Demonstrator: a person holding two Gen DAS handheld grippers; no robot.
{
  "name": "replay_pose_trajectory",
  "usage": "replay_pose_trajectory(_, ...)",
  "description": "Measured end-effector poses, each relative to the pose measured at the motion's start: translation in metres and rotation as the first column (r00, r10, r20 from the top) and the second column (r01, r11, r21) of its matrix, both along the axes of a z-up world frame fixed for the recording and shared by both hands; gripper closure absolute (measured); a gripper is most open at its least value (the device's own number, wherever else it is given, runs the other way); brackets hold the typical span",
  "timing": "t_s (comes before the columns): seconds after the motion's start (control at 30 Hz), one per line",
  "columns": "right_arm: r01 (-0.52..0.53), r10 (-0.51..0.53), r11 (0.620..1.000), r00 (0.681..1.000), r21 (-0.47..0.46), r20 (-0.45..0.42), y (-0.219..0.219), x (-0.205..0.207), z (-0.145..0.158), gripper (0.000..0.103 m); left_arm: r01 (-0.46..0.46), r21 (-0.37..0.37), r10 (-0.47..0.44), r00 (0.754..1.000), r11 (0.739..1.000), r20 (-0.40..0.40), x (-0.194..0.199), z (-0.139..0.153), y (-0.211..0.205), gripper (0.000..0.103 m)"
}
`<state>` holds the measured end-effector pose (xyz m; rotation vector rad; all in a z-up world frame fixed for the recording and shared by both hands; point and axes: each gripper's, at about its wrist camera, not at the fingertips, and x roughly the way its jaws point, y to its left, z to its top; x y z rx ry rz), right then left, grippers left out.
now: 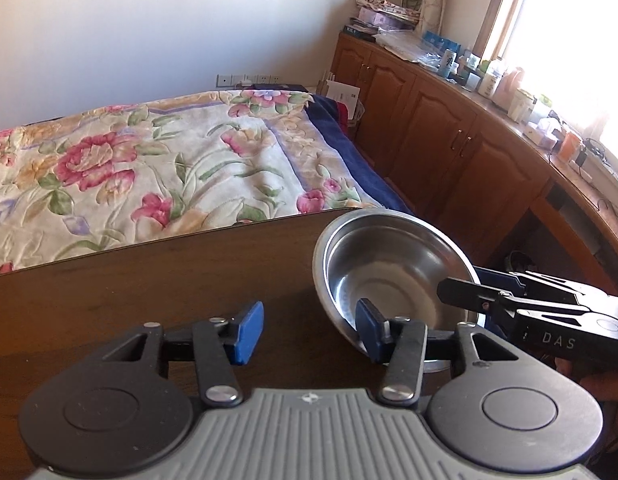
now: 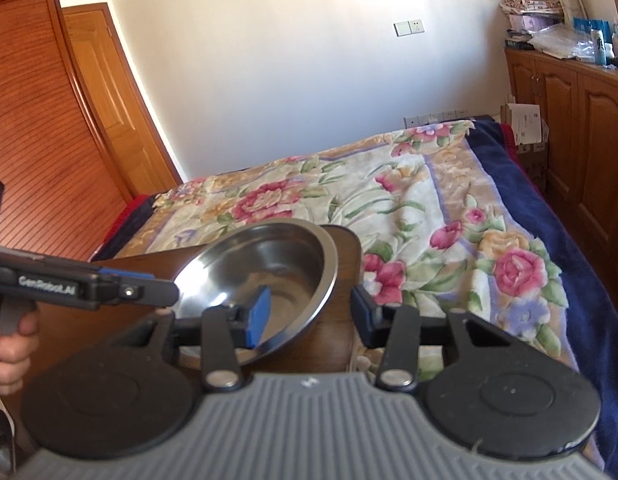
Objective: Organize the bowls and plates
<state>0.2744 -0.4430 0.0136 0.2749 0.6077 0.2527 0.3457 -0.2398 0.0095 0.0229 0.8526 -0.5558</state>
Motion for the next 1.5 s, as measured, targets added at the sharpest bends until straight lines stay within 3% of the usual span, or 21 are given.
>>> replay_pose_trajectory(0.3,0.011,-0.011,1.000,1.000,0.018,-0.007,0.003,-0.002,-0.001,0.069,-0.018,-0.064,0.014,0.998,0.998,-0.065,0.014,-0.008,0.001,0.064)
replay_pose_trajectory(0.43,0.018,-0.017,0.998,1.000,0.064,-0.021,0.001,-0.002,-0.003,0.077,-0.005,-0.084,-0.001,0.997,0.996,-0.071,0.011,-0.006,0.001,0.086)
replay_pose_trajectory(0.83,0.023,-0.021,0.997,0.999,0.074,-0.029,0.012,-0.011,0.003,0.082,0.000,-0.081,-0.003,0.999,0.997,-0.040,-0.013,0.012,0.016,0.085)
replay_pose_trajectory(1.5,-0.019,0.020,1.000,0.997,-0.006,0.074,0.053,-0.055,0.073,0.082,-0.004,-0.118,0.012,0.997,0.993,0.071,-0.084,0.080,0.073,0.085)
